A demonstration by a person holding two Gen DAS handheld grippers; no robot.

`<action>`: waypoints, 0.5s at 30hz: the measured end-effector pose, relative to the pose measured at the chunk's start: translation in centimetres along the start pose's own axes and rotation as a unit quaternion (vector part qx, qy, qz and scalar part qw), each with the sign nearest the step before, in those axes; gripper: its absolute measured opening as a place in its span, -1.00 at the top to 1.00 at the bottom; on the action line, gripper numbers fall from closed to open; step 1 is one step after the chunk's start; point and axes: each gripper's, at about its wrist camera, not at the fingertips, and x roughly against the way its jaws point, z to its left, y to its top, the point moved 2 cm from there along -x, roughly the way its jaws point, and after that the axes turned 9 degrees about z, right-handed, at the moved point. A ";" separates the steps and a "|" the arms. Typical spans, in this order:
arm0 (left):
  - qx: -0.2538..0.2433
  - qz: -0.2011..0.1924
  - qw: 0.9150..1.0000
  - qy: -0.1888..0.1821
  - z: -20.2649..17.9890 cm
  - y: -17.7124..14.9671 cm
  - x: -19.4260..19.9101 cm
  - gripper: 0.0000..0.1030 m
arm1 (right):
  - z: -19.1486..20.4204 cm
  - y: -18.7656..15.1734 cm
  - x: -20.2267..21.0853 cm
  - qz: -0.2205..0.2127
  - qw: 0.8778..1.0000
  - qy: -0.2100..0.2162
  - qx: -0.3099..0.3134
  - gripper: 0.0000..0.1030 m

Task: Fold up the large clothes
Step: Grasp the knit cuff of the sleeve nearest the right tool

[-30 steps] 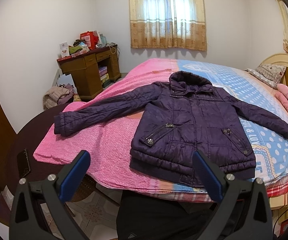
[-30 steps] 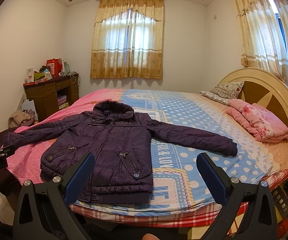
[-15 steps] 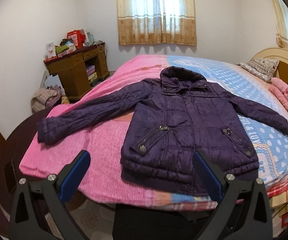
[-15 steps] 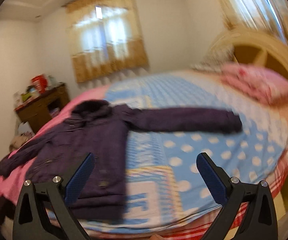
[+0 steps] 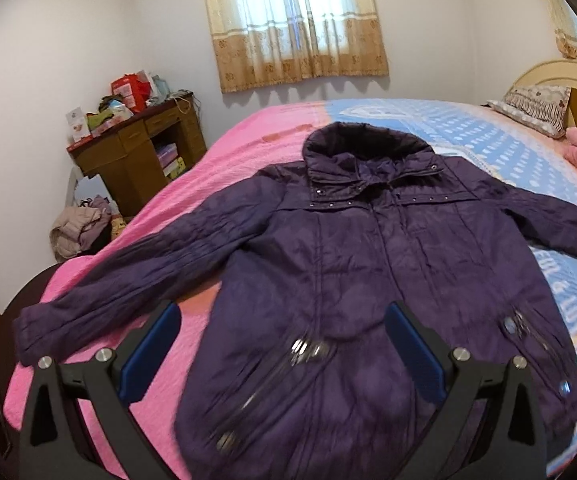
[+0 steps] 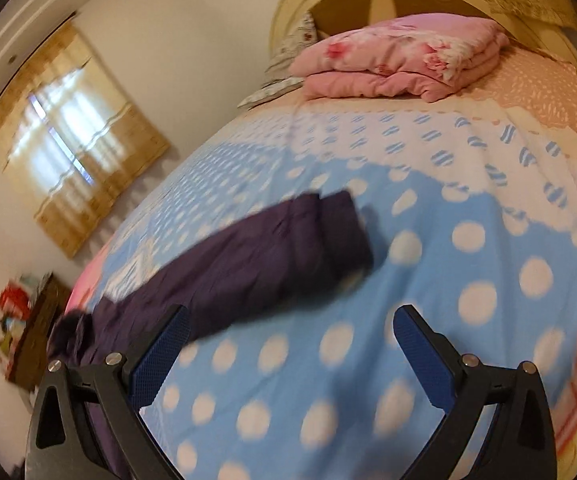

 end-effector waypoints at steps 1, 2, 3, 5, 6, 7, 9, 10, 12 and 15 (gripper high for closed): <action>-0.001 0.002 1.000 0.002 -0.3 0.4 -0.9 -1.00 | -0.3 1.2 -0.5 -0.011 1.000 -0.005 -0.002 -0.97; -0.003 0.003 1.000 0.006 -0.5 0.6 -1.5 -1.00 | -0.3 1.8 -1.1 -0.013 1.000 -0.007 -0.002 -0.97; -0.007 0.005 1.000 0.011 -0.7 1.0 -2.3 -1.00 | -0.4 2.7 -1.9 -0.009 1.000 -0.010 -0.003 -0.97; -0.011 0.007 1.000 0.023 -0.8 1.5 -3.6 -1.00 | -1.0 3.9 -3.4 -0.002 1.000 -0.015 -0.021 -0.97; -0.010 0.006 0.999 0.032 -0.7 1.6 -4.1 -1.00 | -1.4 4.6 -4.1 0.003 0.999 -0.017 -0.029 -0.97; -0.007 0.008 0.999 0.038 -0.4 1.8 -4.7 -1.00 | -1.8 5.3 -4.9 0.007 0.999 -0.021 -0.033 -0.94; 0.002 0.017 0.999 0.044 0.2 2.2 -5.6 -1.00 | -2.1 5.9 -6.3 0.015 0.998 -0.039 -0.036 -0.90; 0.008 0.022 0.999 0.045 0.6 2.3 -6.2 -1.00 | -2.1 6.1 -7.6 0.035 0.998 -0.041 -0.033 -0.76; 0.015 0.029 0.998 0.052 1.1 2.7 -7.2 -1.00 | -1.9 5.9 -9.4 0.068 0.997 -0.036 -0.029 -0.41; 0.021 0.042 0.997 0.059 1.6 3.2 -8.7 -1.00 | -0.2 5.7 -10.0 0.070 0.996 -0.052 0.027 -0.03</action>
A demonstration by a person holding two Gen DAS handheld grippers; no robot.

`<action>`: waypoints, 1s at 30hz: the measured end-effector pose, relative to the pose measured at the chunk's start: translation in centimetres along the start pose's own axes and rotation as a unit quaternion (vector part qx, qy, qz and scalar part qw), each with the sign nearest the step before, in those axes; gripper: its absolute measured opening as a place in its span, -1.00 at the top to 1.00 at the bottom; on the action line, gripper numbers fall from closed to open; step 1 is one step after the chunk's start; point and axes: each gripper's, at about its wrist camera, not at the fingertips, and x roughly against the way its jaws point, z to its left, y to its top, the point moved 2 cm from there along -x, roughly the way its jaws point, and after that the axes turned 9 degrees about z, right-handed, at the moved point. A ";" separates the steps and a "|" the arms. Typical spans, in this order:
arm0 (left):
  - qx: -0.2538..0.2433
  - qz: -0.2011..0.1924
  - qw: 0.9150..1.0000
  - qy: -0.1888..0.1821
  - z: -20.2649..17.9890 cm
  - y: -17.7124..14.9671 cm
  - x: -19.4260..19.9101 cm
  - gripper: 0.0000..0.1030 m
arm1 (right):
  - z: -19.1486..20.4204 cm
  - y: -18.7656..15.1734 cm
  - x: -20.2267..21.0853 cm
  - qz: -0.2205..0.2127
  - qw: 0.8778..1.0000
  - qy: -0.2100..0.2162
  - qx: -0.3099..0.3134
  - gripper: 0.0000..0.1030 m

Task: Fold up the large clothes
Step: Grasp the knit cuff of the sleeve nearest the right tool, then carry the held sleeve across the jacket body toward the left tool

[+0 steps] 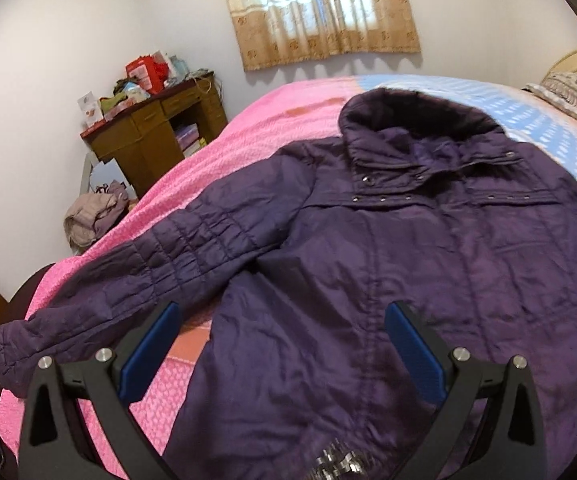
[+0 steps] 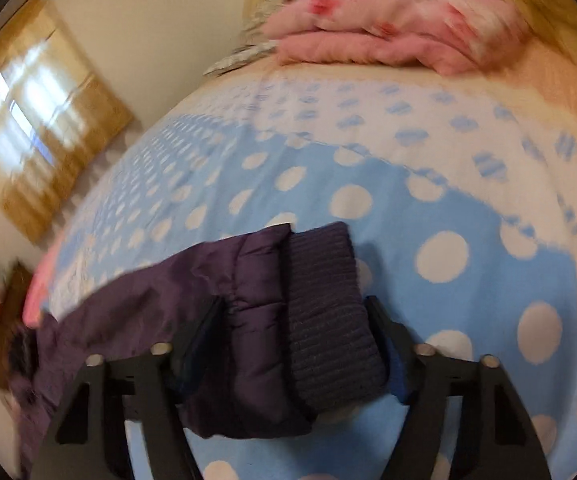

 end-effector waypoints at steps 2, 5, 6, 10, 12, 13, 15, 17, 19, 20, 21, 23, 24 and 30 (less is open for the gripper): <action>0.007 0.008 1.000 -0.005 0.1 0.4 -0.9 -1.00 | -0.2 0.3 -0.2 0.014 1.000 0.025 -0.008 0.10; 0.018 0.021 1.000 -0.013 0.3 0.4 -1.5 -1.00 | -0.1 1.1 0.8 0.012 1.000 0.027 -0.003 0.21; 0.019 0.021 0.999 -0.015 0.2 0.3 -1.5 -1.00 | 0.2 1.4 1.6 0.003 1.000 0.025 0.003 0.22; 0.014 0.013 1.000 -0.024 0.0 0.3 -0.9 -1.00 | 3.6 2.7 5.0 -0.037 0.998 0.017 0.043 0.24; 0.024 0.010 0.999 -0.039 0.4 0.3 -0.4 -1.00 | 5.9 3.3 6.9 -0.061 0.996 0.014 0.070 0.25; 0.029 0.006 0.998 -0.047 0.7 0.3 0.1 -1.00 | 7.5 3.7 8.1 -0.076 0.993 0.015 0.088 0.27; 0.035 0.001 0.998 -0.054 1.1 0.3 0.7 -1.00 | 10.3 4.5 9.9 -0.095 0.988 0.020 0.116 0.31; 0.041 -0.004 0.997 -0.062 1.5 0.3 1.3 -1.00 | 13.0 4.8 11.7 -0.112 0.983 0.026 0.146 0.31; 0.045 -0.009 0.997 -0.070 1.8 0.2 1.8 -1.00 | 16.5 4.7 13.4 -0.128 0.974 0.033 0.183 0.33; 0.047 -0.011 0.996 -0.073 2.0 0.2 2.1 -1.00 | 18.1 4.5 14.1 -0.131 0.970 0.038 0.199 0.33; 0.048 -0.014 0.996 -0.077 2.1 0.2 2.4 -1.00 | 19.8 4.3 14.4 -0.133 0.967 0.043 0.214 0.34; 0.049 -0.017 0.995 -0.081 2.3 0.2 2.6 -1.00 | 23.5 3.3 15.8 -0.140 0.955 0.052 0.256 0.35; 0.049 -0.019 0.995 -0.084 2.4 0.1 2.7 -1.00 | 25.1 2.6 16.3 -0.143 0.949 0.058 0.275 0.36; 0.053 -0.020 0.994 -0.092 3.1 -0.3 2.8 -1.00 | 35.6 -2.9 19.2 -0.151 0.900 0.084 0.399 0.37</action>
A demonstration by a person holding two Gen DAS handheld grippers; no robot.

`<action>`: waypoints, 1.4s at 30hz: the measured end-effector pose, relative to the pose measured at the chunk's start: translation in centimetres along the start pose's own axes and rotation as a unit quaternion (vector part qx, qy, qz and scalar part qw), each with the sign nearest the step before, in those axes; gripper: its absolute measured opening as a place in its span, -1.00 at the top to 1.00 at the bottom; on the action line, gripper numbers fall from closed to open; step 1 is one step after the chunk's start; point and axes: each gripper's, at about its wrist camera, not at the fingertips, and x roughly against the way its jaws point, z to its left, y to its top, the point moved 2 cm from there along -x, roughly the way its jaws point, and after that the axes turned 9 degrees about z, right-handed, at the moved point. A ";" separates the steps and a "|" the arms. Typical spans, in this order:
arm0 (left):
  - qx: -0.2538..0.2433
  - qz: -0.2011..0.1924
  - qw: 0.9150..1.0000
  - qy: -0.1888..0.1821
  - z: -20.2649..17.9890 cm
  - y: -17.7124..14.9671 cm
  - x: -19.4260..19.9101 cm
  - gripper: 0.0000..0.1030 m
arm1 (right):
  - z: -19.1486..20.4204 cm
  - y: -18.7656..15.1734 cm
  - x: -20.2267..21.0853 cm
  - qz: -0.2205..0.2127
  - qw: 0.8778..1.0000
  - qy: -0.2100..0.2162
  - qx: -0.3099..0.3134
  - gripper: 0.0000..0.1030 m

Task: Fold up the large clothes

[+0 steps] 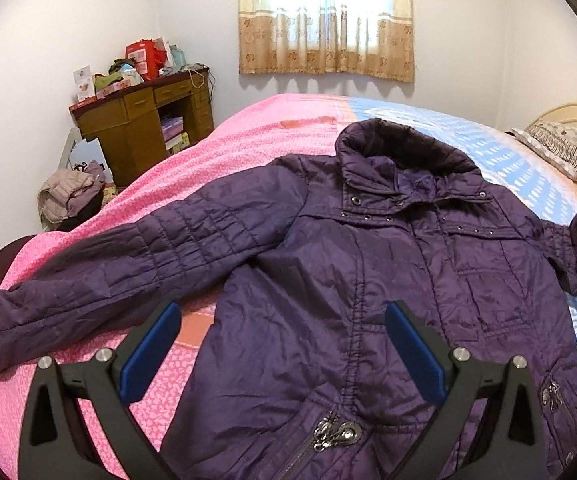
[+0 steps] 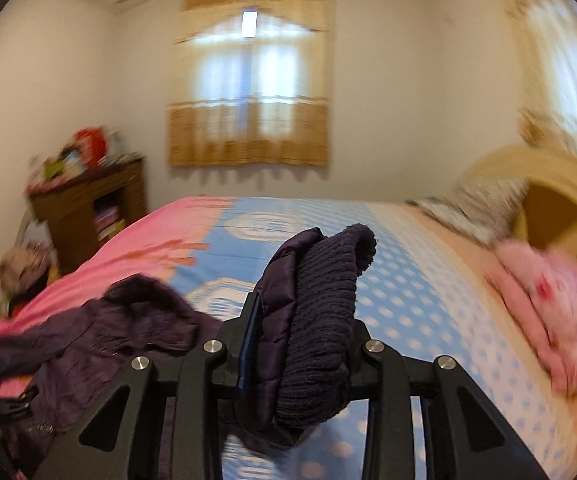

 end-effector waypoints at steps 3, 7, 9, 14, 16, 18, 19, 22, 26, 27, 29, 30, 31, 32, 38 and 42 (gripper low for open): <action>0.005 -0.001 1.000 -0.004 0.6 -0.1 0.0 -1.00 | 5.6 1.3 0.2 -0.004 0.998 0.025 0.058 0.38; 0.011 -0.004 1.000 -0.004 1.2 -0.1 0.0 -1.00 | 13.1 2.2 -0.4 -0.005 0.992 0.059 0.115 0.38; 0.015 -0.003 1.000 -0.005 1.6 -0.2 0.0 -1.00 | 16.8 1.8 -1.6 -0.002 0.987 0.071 0.146 0.38; 0.022 -0.002 1.000 0.006 3.0 -0.2 0.1 -1.00 | 25.8 -1.9 -7.5 0.042 0.972 0.123 0.193 0.36; 0.026 -0.002 1.000 0.014 3.7 -0.2 0.2 -1.00 | 28.6 -4.7 -11.0 0.074 0.966 0.166 0.183 0.32; 0.025 0.001 0.999 0.026 4.3 -0.2 0.1 -1.00 | 30.4 -6.9 -13.1 0.090 0.963 0.201 0.157 -0.18; 0.025 0.002 0.999 0.033 4.5 -0.2 0.1 -1.00 | 31.1 -8.4 -14.3 0.113 0.956 0.229 0.140 -0.38; 0.023 0.011 0.999 0.041 5.3 -0.1 -0.1 -1.00 | 31.1 -11.5 -13.9 0.124 0.948 0.269 0.117 -0.38; 0.029 0.035 0.999 -0.006 5.0 0.6 -0.8 -1.00 | 27.7 -14.3 -10.9 0.110 0.945 0.276 0.135 -0.38; 0.027 0.039 0.999 -0.021 4.5 0.8 -0.9 -1.00 | 26.2 -14.9 -10.1 0.104 0.947 0.272 0.135 -0.39; 0.014 0.052 0.997 -0.058 2.6 1.3 -1.3 -0.99 | 23.1 -15.5 -9.0 0.103 0.950 0.271 0.115 -0.39; 0.008 0.058 0.996 -0.072 1.4 1.8 -1.6 -0.99 | 21.5 -15.5 -8.3 0.104 0.951 0.275 0.097 -0.39; 0.003 0.060 0.994 -0.088 0.6 2.0 -1.8 -0.99 | 19.7 -15.5 -7.5 0.101 0.950 0.286 0.068 -0.39; -0.004 0.066 0.992 -0.104 -0.3 2.4 -2.2 -0.99 | 17.9 -15.3 -6.9 0.096 0.948 0.300 0.039 -0.40; -0.013 0.132 0.983 -0.127 -4.2 3.9 -7.6 -0.41 | 8.1 -14.6 -2.8 0.044 0.941 0.316 -0.112 -0.59; -0.001 0.121 0.982 -0.149 -4.3 3.4 -8.0 0.32 | 3.1 -15.1 -1.2 0.029 0.952 0.267 -0.145 -0.63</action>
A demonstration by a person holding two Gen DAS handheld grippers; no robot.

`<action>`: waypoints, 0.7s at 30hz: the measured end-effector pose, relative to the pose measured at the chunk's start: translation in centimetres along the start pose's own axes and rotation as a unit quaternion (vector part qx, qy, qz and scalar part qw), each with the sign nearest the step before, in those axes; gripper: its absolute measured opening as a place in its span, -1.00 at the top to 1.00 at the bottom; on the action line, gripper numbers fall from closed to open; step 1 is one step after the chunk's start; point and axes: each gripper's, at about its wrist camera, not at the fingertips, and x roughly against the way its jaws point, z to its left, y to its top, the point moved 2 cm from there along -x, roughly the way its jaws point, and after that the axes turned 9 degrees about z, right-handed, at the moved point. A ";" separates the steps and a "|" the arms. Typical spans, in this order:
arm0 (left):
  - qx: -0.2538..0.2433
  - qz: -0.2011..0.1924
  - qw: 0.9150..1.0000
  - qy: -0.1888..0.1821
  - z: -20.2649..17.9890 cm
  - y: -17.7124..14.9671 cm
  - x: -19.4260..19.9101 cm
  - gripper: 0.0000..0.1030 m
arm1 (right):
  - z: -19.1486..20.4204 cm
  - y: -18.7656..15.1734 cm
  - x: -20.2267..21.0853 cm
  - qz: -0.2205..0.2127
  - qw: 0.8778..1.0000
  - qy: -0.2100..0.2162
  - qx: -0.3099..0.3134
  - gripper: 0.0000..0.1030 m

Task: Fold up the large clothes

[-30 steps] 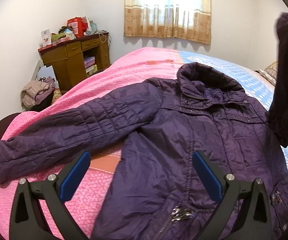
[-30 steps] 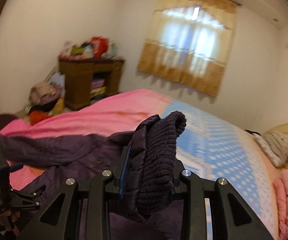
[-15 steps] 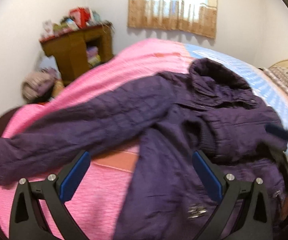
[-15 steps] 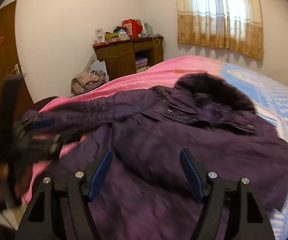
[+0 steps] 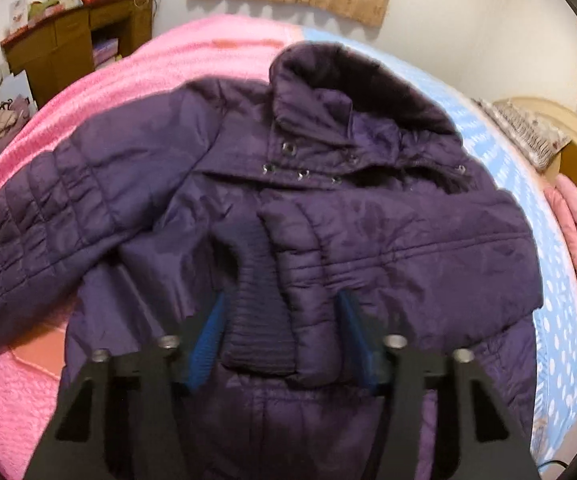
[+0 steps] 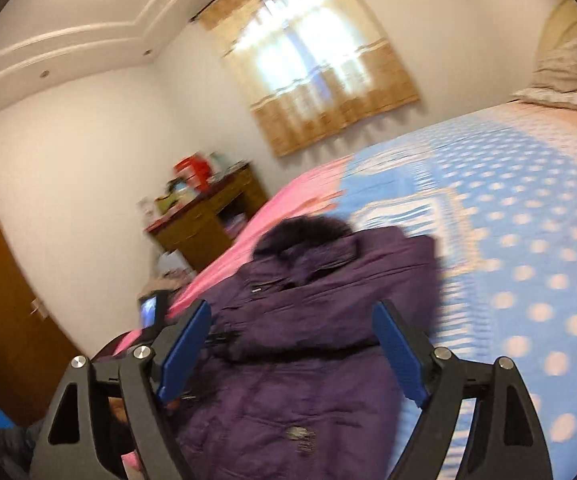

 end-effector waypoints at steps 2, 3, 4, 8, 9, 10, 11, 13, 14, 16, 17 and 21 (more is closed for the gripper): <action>-0.015 -0.022 0.999 0.021 -0.7 -0.4 1.3 0.80 | -1.6 -0.1 1.1 -0.001 1.000 -0.026 -0.010 -0.63; -0.020 -0.027 0.999 0.023 -0.8 -0.5 1.8 0.81 | -2.3 -0.1 1.3 0.002 0.999 -0.035 -0.016 -0.63; -0.018 -0.034 0.999 0.023 -0.7 -0.5 2.6 0.85 | -3.1 -0.2 1.4 0.006 0.999 -0.045 -0.022 -0.63; -0.022 -0.059 0.997 0.036 0.1 -0.6 5.2 0.88 | -5.8 -0.3 1.9 0.016 0.995 -0.084 -0.051 -0.63; -0.024 -0.066 0.997 0.041 0.6 -0.7 5.9 0.89 | -6.6 -0.2 2.2 0.018 0.994 -0.091 -0.062 -0.63; -0.025 -0.071 0.996 0.047 0.9 -0.6 6.1 0.89 | -7.4 0.1 2.4 0.021 0.992 -0.098 -0.078 -0.63; -0.028 -0.074 0.996 0.049 1.2 -0.4 6.2 0.89 | -7.9 0.1 2.5 0.023 0.991 -0.101 -0.086 -0.63; -0.037 -0.074 0.995 0.058 1.8 -0.3 6.0 0.89 | -8.6 0.5 2.5 0.041 0.989 -0.112 -0.090 -0.63; -0.041 -0.072 0.994 0.073 1.8 -0.1 5.3 0.89 | -8.7 0.7 2.4 0.056 0.987 -0.123 -0.084 -0.63; -0.053 -0.070 0.991 0.096 2.0 -0.3 4.4 0.89 | -9.0 1.1 2.2 0.080 0.984 -0.141 -0.073 -0.63; -0.057 -0.067 0.990 0.106 2.1 -0.4 3.8 0.89 | -9.0 1.1 2.2 0.089 0.983 -0.144 -0.071 -0.63; -0.072 -0.064 0.987 0.126 2.3 -1.5 2.5 0.86 | -8.8 0.9 2.2 0.117 0.978 -0.163 -0.051 -0.63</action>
